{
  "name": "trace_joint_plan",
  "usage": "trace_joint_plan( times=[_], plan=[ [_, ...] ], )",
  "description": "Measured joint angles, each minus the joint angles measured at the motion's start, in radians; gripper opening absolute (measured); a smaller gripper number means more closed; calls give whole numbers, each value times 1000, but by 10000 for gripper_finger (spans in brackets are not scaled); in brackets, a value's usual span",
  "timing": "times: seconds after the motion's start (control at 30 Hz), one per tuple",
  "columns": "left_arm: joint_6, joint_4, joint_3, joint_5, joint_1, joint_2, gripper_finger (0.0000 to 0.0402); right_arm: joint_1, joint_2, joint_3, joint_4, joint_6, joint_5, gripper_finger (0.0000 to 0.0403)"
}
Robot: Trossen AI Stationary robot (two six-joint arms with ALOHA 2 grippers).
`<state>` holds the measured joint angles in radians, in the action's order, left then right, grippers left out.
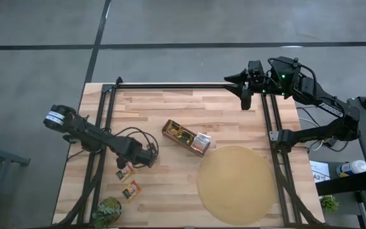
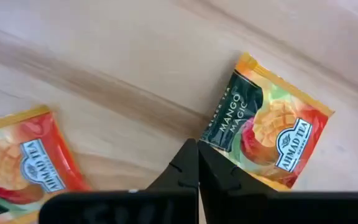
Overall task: Pick & Place Tea
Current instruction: Put the orange tea bag into the left section of the wooden organizer
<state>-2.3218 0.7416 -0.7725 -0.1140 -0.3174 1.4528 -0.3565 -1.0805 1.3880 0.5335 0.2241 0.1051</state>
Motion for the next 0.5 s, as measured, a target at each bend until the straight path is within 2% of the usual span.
trace_joint_plan(
  times=[0.3,0.5],
  plan=[
    [14,6,-2,-1,-1,-15,0,0,0,0,1,0,0,169],
    [58,8,-30,-87,-1,-22,0,0,0,0,0,0,0,169]
  ],
)
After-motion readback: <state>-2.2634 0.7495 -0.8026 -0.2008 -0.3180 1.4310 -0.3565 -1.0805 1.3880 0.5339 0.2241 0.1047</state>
